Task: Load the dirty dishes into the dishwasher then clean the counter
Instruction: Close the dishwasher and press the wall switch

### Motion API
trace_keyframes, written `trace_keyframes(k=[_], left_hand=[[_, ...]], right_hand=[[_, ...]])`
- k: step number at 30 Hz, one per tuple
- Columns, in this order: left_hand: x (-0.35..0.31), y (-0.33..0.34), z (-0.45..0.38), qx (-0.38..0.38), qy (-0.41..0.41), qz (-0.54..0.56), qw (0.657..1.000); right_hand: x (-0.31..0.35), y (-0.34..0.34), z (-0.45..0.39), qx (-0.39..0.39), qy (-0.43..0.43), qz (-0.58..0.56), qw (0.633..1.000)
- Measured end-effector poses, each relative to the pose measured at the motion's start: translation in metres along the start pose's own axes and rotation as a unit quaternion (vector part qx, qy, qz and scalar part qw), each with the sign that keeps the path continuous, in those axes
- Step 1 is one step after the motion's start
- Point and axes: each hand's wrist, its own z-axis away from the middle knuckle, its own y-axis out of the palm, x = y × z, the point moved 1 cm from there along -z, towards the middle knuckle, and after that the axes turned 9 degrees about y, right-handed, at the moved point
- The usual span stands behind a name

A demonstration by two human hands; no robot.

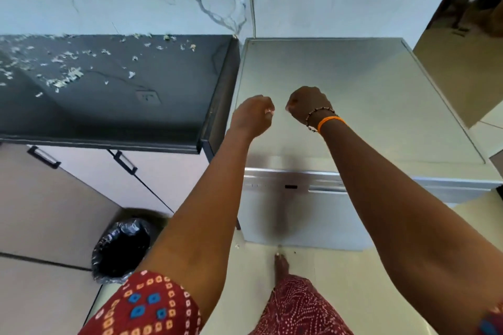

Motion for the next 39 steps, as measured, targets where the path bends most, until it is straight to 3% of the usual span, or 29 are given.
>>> trace_keyframes(k=[12,16,18,22,24,28,32,39], left_hand=[[0.076,-0.057,-0.161,-0.06,-0.065,0.043,0.995],[0.096,-0.074,-0.213,-0.08,-0.067,0.039,0.994],[0.105,-0.08,-0.232,-0.089,-0.064,0.04,0.993],[0.121,-0.094,-0.269,-0.111,-0.033,0.026,0.993],[0.125,-0.104,-0.292,-0.127,-0.02,0.015,0.992],[0.133,-0.117,-0.339,-0.155,-0.009,0.004,0.988],[0.142,-0.112,-0.372,-0.166,-0.002,-0.003,0.986],[0.137,-0.088,-0.361,-0.138,-0.008,0.019,0.99]], right_hand=[[0.068,-0.033,-0.167,-0.02,-0.061,-0.051,0.997],[0.089,-0.052,-0.22,-0.064,-0.098,-0.048,0.992],[0.098,-0.061,-0.241,-0.083,-0.119,-0.015,0.989],[0.124,-0.1,-0.29,-0.09,-0.153,0.186,0.966],[0.147,-0.132,-0.32,-0.095,-0.157,0.226,0.957],[0.183,-0.161,-0.371,-0.089,-0.159,0.261,0.948],[0.184,-0.14,-0.392,-0.072,-0.128,0.295,0.944],[0.172,-0.137,-0.398,-0.078,-0.17,0.27,0.944]])
